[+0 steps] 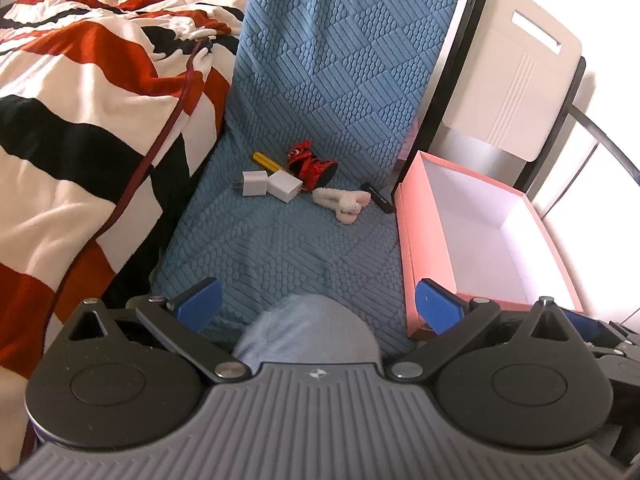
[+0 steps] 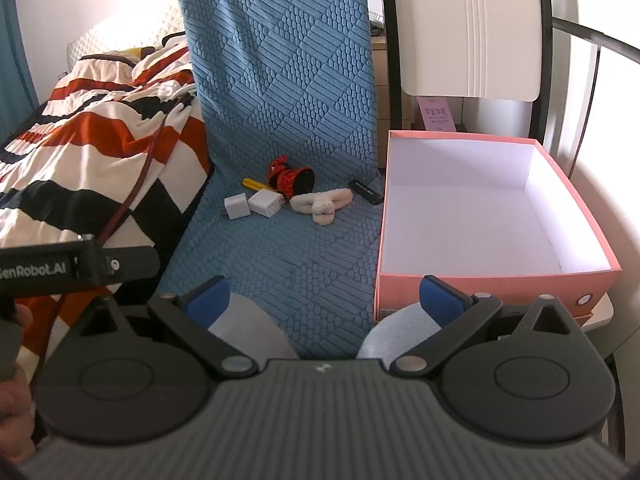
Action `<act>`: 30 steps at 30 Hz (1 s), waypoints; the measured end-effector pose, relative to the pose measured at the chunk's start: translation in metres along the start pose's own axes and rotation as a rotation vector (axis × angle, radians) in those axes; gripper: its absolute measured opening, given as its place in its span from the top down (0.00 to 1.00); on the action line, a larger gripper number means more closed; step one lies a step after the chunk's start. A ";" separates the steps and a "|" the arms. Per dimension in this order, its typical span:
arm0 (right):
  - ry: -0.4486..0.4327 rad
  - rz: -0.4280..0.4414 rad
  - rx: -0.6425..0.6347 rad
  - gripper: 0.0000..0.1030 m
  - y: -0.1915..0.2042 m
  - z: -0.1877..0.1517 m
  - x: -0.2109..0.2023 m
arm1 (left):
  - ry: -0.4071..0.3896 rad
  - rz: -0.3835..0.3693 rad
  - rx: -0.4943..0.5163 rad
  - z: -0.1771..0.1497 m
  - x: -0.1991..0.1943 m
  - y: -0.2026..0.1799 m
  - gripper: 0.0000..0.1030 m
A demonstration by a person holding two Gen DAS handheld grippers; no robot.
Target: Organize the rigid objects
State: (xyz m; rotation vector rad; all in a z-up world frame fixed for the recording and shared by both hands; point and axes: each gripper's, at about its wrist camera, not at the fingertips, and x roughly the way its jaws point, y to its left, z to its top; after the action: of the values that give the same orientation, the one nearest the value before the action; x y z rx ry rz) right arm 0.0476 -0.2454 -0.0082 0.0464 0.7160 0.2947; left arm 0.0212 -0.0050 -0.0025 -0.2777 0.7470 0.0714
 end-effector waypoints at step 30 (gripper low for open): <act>0.021 -0.023 0.015 0.00 0.000 -0.006 0.011 | 0.017 0.044 0.027 -0.006 0.014 0.016 0.00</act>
State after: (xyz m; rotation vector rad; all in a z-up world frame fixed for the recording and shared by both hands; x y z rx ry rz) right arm 0.0516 -0.2424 -0.0196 0.0487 0.7392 0.2680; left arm 0.0249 0.0084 -0.0197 -0.2366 0.7708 0.1002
